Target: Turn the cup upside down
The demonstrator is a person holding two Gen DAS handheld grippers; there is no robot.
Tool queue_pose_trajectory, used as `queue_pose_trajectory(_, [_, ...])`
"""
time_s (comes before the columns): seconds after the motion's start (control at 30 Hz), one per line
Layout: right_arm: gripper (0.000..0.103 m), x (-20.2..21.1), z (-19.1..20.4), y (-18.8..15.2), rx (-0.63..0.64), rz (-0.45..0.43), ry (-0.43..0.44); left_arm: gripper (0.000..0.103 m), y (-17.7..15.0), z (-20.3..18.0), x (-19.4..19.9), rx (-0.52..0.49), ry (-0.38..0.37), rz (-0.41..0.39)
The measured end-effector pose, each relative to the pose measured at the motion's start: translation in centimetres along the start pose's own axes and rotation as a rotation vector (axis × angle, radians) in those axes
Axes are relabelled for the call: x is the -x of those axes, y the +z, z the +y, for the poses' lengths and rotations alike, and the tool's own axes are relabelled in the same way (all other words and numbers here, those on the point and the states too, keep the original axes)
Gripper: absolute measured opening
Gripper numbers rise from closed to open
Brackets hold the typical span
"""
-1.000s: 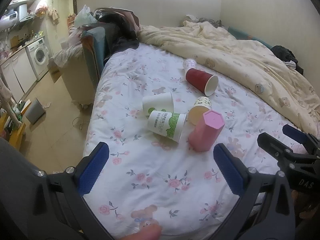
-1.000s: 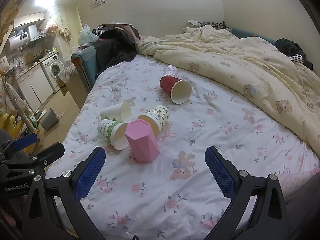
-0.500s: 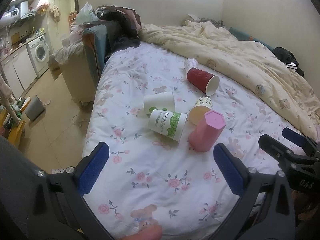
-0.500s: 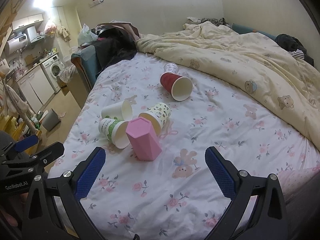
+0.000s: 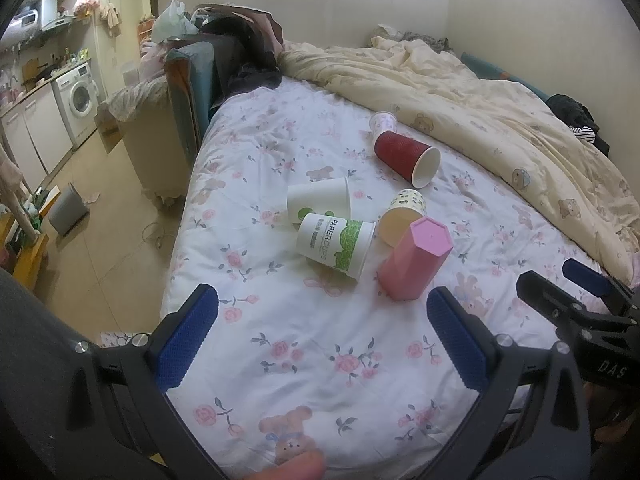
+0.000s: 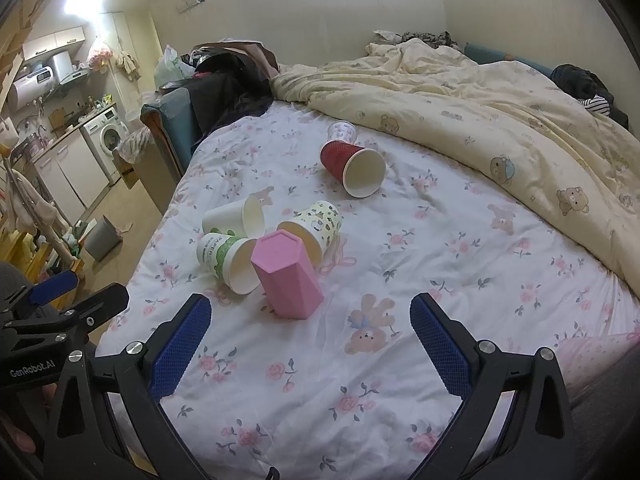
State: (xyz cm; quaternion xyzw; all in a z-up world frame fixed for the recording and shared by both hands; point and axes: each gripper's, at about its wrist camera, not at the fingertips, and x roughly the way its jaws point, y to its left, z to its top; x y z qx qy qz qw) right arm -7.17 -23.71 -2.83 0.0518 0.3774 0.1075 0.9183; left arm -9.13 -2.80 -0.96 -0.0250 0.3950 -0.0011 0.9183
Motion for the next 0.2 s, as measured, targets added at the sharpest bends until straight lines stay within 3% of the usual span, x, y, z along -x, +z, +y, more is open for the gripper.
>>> queue_pose_trajectory(0.2, [0.102,-0.33,0.41,-0.08,0.007,0.026,0.018,0.103,0.0,-0.12,-0.29,0.008,-0.005,0.009])
